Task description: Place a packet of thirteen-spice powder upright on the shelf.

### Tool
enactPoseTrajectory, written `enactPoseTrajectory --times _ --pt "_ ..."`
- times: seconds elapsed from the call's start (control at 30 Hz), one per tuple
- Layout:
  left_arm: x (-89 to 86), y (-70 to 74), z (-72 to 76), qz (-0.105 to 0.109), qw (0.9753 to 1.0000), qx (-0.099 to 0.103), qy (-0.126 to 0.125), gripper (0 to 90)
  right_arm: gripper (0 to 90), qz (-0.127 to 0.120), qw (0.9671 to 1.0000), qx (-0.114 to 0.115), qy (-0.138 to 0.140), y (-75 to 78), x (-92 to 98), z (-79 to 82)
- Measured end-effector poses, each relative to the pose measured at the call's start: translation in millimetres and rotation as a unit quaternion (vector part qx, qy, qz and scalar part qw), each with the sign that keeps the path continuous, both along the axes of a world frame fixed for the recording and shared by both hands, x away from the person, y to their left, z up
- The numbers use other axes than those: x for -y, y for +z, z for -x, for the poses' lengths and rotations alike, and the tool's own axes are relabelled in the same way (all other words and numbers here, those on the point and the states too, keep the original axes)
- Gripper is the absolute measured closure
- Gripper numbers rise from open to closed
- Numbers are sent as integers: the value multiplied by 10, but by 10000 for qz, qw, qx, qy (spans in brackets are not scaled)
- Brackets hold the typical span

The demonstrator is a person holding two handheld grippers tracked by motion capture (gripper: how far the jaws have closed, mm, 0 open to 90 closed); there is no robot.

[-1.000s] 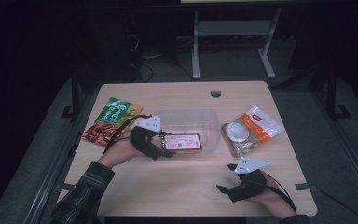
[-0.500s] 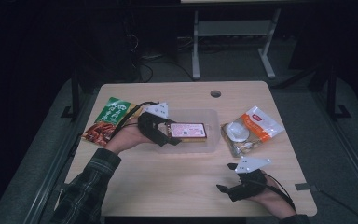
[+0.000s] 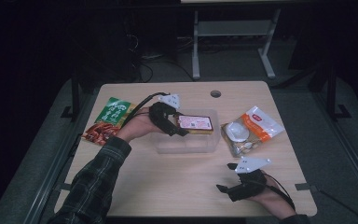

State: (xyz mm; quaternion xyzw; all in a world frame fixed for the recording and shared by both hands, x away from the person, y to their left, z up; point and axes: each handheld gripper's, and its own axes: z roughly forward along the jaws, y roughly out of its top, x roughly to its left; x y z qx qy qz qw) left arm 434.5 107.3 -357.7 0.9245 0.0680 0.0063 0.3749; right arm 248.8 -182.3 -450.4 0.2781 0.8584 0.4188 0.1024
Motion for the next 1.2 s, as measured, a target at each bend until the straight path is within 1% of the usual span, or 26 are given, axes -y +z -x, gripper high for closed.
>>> enactPoseTrajectory --times 0.07,0.13,0.27,0.3,0.5,0.77,0.9,1.03,1.1,1.2 --pt "51 -13 -41 -105 9999 32 -3 315 142 -10 10000 12 7 1 2 -1" --pt "103 -24 -73 -131 9999 23 -32 315 142 -7 10000 3 -6 2 2 0" --pt "192 -58 -124 -265 9996 16 -62 314 142 -5 10000 25 6 2 14 -2" --pt "209 -65 -134 -293 9995 41 -57 315 142 -16 10000 17 -4 1 15 -1" --pt "274 -118 -182 -392 9992 -35 -29 314 142 -30 10000 14 12 1 27 -5" --pt "307 -152 -206 -378 9992 -122 8 313 142 -37 10000 2 22 2 24 -4" --pt "311 -140 -223 -380 9992 -95 -3 312 142 -37 10000 11 27 2 23 -3" --pt "324 -129 -229 -316 9995 -90 38 312 142 -33 10000 0 27 1 23 -4" --pt "335 -119 -233 -359 9993 -61 16 312 142 -34 10000 -1 31 0 22 -4" --pt "355 -99 -239 -340 9994 -45 18 311 142 -22 10000 15 27 1 22 -3"
